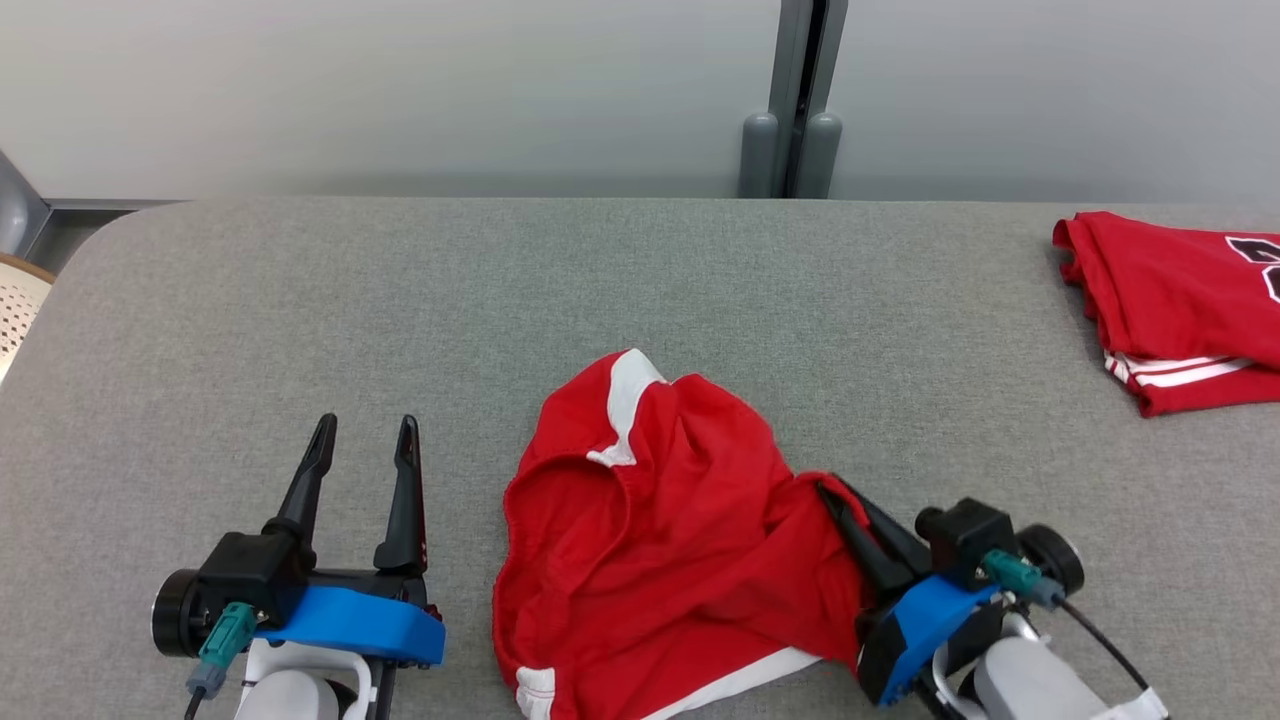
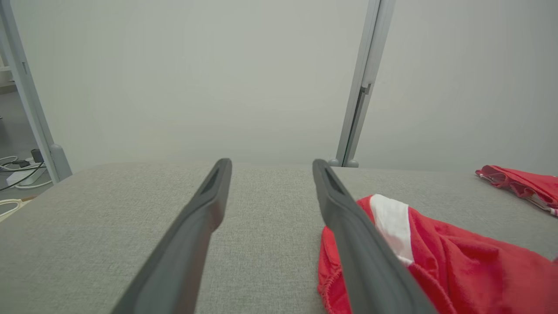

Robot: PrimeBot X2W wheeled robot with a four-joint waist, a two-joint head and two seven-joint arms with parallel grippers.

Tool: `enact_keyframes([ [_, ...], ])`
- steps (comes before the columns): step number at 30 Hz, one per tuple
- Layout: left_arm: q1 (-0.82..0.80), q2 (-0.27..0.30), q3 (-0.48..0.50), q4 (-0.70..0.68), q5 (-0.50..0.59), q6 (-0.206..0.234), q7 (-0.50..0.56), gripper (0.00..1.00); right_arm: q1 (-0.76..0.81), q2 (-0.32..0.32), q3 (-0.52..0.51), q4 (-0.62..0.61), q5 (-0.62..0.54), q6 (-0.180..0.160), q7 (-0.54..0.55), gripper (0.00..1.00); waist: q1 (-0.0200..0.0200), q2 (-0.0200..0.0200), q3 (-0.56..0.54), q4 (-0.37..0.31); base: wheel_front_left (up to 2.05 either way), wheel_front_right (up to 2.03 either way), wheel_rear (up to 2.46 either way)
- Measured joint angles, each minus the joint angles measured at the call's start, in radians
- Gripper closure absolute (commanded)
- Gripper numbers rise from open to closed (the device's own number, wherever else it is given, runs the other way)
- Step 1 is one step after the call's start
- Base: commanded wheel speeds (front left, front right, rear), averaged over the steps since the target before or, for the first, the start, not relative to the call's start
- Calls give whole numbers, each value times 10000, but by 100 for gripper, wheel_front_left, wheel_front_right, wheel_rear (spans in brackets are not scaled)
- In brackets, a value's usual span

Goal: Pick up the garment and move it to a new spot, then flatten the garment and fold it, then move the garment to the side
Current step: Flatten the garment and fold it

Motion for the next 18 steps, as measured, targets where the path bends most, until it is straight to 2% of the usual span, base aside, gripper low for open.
enact_keyframes([
  [7, -256, -17, -186, 0, -31, 0, 0, 0, -1513, -299, -320, 1001, -157, 0, -10, 100, 1, 0, 272, 261, 0, 0, 0],
  [18, -616, -59, -428, 46, -157, 0, 0, 0, -3813, -397, -594, 3852, -102, 2, -295, 100, 1, 0, 745, 892, 0, 0, 0],
])
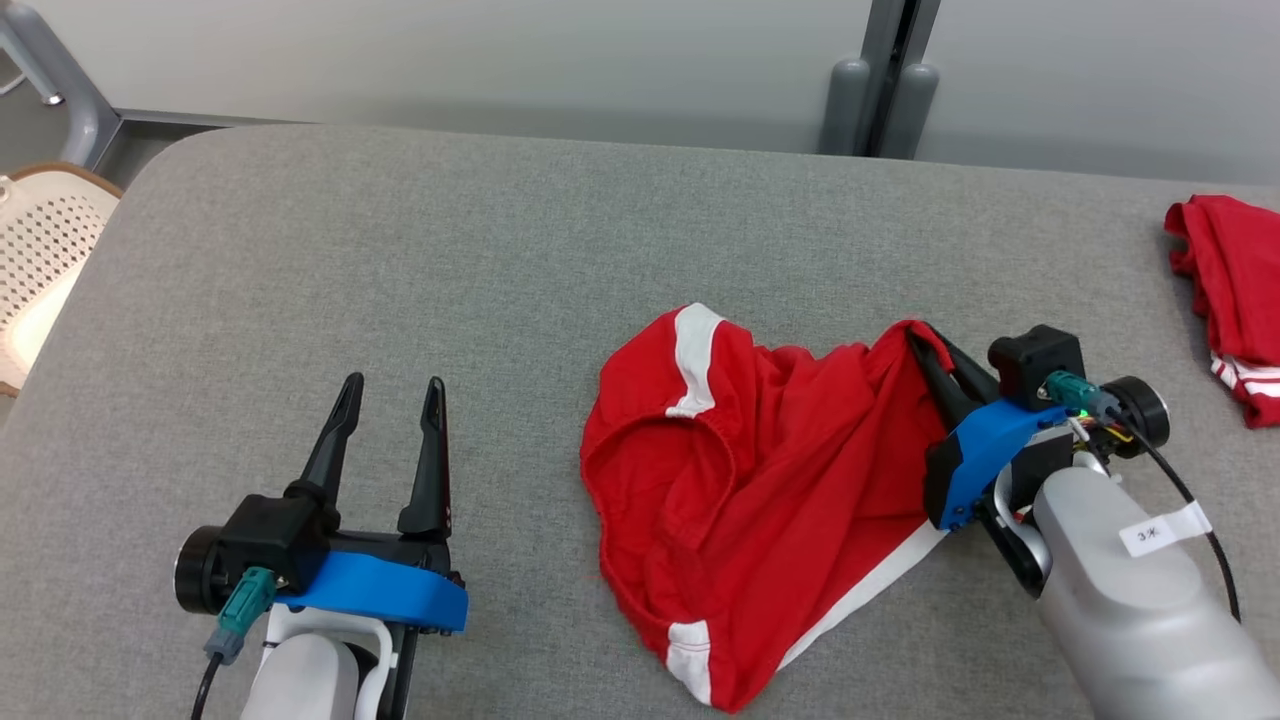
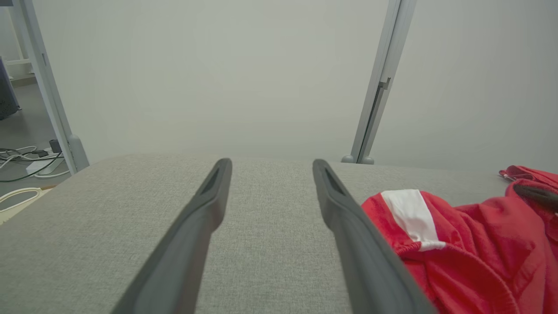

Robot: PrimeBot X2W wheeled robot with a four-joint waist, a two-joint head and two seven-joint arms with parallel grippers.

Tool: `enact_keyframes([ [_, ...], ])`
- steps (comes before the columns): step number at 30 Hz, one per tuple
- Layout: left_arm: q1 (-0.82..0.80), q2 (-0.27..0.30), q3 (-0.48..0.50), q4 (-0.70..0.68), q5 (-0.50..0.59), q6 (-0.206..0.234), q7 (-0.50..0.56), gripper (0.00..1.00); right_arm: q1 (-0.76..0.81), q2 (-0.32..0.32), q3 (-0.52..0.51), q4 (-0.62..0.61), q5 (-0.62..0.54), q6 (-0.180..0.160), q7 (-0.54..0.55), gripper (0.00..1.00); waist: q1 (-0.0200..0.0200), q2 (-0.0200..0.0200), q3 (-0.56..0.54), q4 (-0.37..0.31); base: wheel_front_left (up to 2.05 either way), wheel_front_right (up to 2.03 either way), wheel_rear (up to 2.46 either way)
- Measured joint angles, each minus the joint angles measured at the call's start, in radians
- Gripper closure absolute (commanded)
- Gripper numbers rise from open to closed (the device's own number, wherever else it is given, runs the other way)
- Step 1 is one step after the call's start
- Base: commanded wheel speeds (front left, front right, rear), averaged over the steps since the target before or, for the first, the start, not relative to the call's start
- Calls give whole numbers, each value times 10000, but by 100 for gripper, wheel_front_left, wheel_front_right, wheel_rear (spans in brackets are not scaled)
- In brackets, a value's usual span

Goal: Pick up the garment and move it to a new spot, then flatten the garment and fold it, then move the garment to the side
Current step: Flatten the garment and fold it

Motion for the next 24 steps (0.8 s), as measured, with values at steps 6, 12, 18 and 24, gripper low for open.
enact_keyframes([
  [6, -58, -25, -31, 0, -6, 0, 0, 0, -865, 138, 4, 1396, 86, 0, -136, 0, 0, 0, 213, 96, 0, 0, 0],
  [12, -70, -33, 94, 15, -2, 0, 0, 0, -1059, 127, -224, 1110, 161, 0, -173, 0, 0, 0, 215, -229, 0, 0, 0],
  [18, -3, 46, 236, -46, 79, 0, 0, 0, -226, -138, -1072, -834, 2, -2, -180, 0, 0, 0, 38, -716, 0, 0, 0],
  [24, 212, 144, 316, -75, 105, 0, 0, 0, 1181, -50, -1687, -2556, -123, -2, -180, 0, 0, 0, -163, -1177, 0, 0, 0],
])
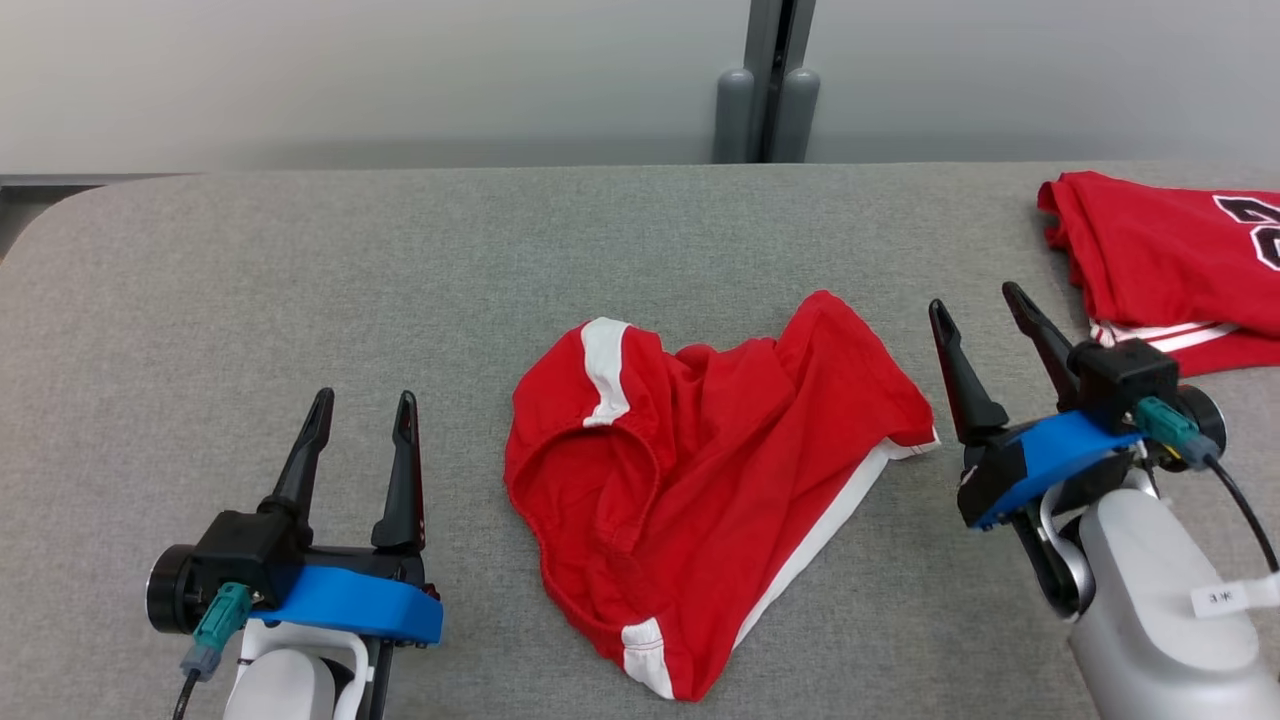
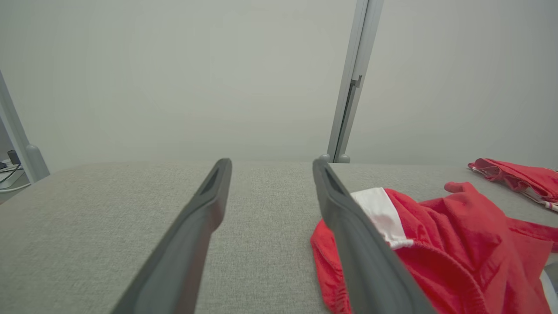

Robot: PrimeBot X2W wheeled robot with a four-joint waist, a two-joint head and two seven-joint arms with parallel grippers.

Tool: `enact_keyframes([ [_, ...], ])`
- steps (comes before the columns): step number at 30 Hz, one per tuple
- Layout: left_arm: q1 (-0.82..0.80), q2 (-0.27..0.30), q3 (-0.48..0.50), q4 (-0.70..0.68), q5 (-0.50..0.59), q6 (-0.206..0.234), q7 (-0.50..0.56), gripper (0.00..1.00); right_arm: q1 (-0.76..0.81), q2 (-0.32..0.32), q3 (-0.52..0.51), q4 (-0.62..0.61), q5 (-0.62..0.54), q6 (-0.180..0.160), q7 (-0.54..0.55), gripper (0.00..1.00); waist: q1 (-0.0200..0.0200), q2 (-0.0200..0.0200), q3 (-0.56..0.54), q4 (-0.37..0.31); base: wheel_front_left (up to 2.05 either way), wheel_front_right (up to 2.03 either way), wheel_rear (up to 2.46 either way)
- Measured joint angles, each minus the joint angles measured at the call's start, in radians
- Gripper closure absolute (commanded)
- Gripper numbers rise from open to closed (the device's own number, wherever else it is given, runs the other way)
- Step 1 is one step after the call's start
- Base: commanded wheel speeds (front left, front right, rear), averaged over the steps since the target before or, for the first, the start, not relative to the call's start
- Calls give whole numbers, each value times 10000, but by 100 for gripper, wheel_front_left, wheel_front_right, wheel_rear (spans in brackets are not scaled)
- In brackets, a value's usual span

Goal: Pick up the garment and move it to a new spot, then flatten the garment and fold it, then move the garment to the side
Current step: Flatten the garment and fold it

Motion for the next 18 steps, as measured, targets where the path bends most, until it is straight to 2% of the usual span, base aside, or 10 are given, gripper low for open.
enact_keyframes([
  [11, 266, 33, -52, 23, 56, 0, 0, 0, 2792, 713, -1114, -2970, -462, 0, 0, 0, 0, 0, -484, -269, 0, 0, 0],
  [18, 423, 73, -88, 27, 54, 0, 0, 0, 4028, 1133, -1448, -4096, -968, 0, -4, 0, -1, 0, -648, -257, 0, 0, 0],
])
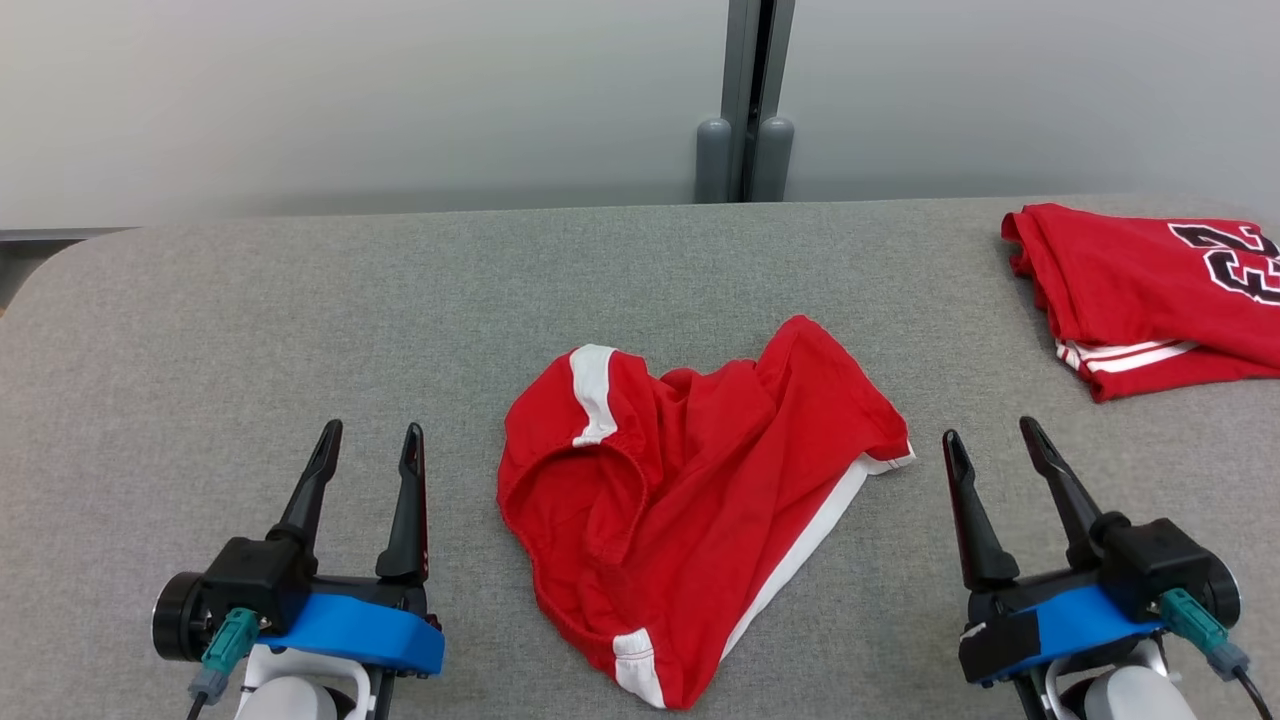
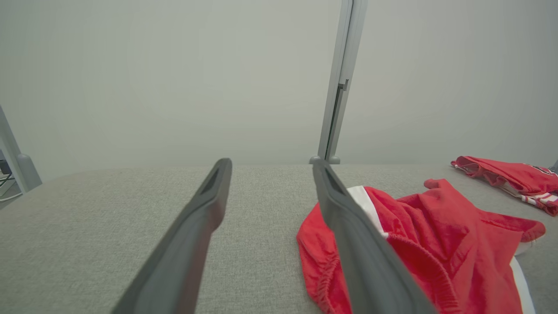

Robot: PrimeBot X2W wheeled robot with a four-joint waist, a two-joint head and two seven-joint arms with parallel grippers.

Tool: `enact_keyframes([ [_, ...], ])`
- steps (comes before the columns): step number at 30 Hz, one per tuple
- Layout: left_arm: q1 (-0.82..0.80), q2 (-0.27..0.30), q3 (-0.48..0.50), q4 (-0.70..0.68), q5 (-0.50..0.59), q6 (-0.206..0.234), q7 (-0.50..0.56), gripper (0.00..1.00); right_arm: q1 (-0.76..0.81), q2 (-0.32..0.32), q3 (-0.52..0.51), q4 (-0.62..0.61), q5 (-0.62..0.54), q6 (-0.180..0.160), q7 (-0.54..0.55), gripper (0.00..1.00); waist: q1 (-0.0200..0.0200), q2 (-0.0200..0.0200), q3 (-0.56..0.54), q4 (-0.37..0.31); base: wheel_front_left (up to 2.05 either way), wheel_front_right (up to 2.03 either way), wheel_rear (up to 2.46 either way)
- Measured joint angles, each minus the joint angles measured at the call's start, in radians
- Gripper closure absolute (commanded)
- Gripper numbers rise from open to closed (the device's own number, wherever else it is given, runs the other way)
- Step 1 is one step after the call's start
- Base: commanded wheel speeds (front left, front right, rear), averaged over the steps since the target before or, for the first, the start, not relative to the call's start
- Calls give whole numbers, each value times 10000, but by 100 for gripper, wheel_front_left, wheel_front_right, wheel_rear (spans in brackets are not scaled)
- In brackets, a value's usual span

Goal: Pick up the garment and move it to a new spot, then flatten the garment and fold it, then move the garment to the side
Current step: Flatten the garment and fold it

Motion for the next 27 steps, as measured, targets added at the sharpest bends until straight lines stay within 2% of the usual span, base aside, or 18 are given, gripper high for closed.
enact_keyframes([
  [10, 33, 59, -393, -6, 17, 0, 0, 0, 247, 173, -90, -59, -157, 0, 0, 0, 0, 0, 0, 0, 0, 0, 0],
  [18, -171, 384, -3400, 479, -38, 0, 0, 0, 247, 217, -54, 79, -169, 0, -2, 0, 0, 0, -39, -53, 0, 0, 0],
  [22, -396, 763, -4934, 951, -424, -2, 0, 0, 247, 217, -54, 132, -167, 0, -2, 0, 1, 0, -32, -145, 0, 0, 0],
  [27, -792, 1185, -6240, 1643, -1055, -2, 61, 0, 240, 207, -59, 176, -163, 0, -2, 0, 0, 0, 32, -254, 0, 0, 0],
])
